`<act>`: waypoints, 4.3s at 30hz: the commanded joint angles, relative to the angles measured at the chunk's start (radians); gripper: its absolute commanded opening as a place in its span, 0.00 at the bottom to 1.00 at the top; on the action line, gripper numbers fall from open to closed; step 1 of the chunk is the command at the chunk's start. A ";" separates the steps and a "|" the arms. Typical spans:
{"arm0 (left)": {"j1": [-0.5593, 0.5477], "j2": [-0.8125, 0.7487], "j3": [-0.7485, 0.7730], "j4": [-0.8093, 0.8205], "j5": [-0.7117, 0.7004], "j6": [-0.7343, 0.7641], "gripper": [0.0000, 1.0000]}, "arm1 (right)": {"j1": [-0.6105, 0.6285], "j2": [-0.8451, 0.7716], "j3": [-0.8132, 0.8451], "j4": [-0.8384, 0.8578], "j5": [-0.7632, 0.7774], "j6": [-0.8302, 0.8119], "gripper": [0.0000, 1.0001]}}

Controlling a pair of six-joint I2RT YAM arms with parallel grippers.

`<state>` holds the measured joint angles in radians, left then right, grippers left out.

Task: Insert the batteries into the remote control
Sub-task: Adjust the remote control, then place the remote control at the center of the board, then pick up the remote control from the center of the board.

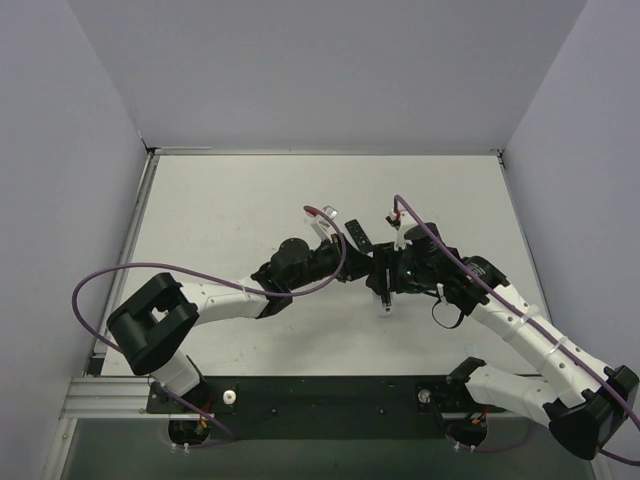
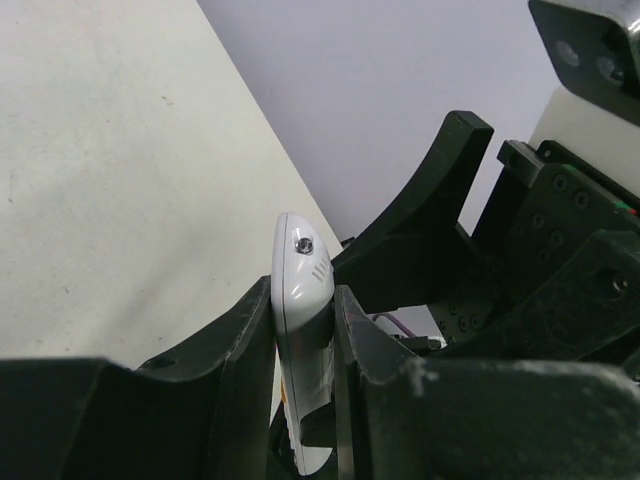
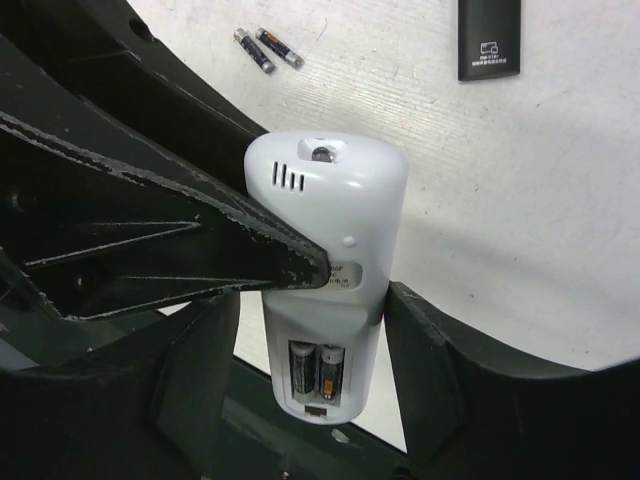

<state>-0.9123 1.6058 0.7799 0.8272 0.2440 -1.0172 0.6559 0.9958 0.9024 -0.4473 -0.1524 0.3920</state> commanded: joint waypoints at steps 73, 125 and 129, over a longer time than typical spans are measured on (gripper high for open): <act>0.265 -1.218 -0.050 -1.182 -0.604 0.842 0.87 | -0.708 0.375 -0.148 -0.177 0.329 0.309 0.00; 0.391 -1.215 -0.080 -1.178 -0.542 0.833 0.87 | -0.956 0.721 0.046 -0.260 0.047 -0.016 0.29; 0.391 -1.216 -0.082 -1.179 -0.546 0.835 0.87 | -1.009 0.678 0.064 -0.261 0.034 -0.117 0.04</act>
<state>-0.5282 0.3851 0.7013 -0.3641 -0.2878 -0.1970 -0.2977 1.7107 0.9565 -0.6716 -0.1234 0.3775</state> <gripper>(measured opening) 0.873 0.423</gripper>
